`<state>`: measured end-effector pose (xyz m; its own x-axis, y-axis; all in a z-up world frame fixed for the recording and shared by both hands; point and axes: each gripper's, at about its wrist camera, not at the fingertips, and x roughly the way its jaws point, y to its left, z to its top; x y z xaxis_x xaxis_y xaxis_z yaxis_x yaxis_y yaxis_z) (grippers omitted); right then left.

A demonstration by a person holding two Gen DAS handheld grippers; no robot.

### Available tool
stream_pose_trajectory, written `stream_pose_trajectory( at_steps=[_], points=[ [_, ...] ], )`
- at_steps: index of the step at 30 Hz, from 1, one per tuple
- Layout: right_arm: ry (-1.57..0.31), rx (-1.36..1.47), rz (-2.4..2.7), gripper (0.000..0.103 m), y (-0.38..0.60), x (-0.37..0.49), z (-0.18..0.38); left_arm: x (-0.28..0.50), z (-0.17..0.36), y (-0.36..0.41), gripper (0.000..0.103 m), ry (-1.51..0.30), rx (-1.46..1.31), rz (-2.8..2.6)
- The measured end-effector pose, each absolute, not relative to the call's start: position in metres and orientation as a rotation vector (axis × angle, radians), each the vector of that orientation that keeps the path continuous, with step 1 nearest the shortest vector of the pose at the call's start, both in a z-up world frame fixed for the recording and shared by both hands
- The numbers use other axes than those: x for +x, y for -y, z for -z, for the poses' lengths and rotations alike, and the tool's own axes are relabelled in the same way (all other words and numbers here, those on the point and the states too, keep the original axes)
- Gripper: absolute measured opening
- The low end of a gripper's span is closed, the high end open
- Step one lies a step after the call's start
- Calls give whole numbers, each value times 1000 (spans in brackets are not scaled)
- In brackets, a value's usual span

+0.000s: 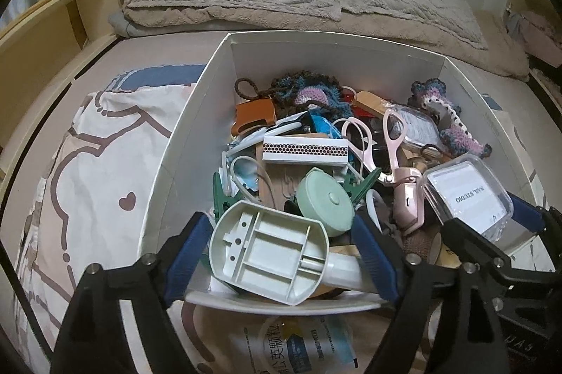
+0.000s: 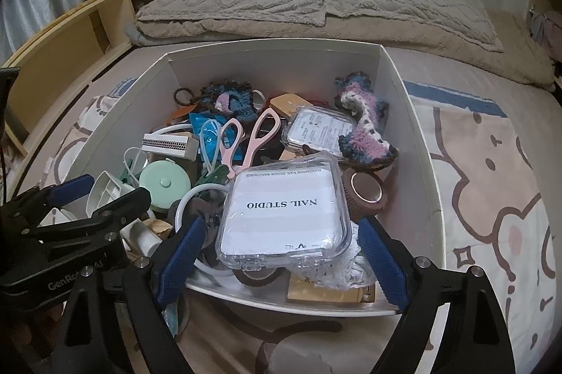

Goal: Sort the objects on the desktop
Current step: 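Open the left gripper over the box while the right gripper releases the case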

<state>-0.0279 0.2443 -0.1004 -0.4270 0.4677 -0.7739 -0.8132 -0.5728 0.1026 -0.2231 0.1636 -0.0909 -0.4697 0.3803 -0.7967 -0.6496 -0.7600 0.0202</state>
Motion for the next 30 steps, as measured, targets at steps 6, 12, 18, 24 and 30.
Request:
stream_pose_trajectory(
  at_steps=[6, 12, 18, 24, 30],
  points=[
    [-600, -903, -2040, 93, -244, -24, 100, -222, 89, -162, 90, -431, -1085, -2229],
    [-602, -896, -2039, 95, -245, -22, 98, -219, 81, -160, 90, -444, -1037, -2244],
    [-589, -889, -2033, 95, -243, -20, 95, -217, 74, -157, 90, -439, -1013, -2243],
    [-546, -889, -2030, 103, -239, -21, 95, -214, 70, -154, 90, -431, -988, -2248],
    [-519, -831, -2030, 103, -234, -16, 89, -210, 63, -147, 100, -424, -927, -2277]
  ],
)
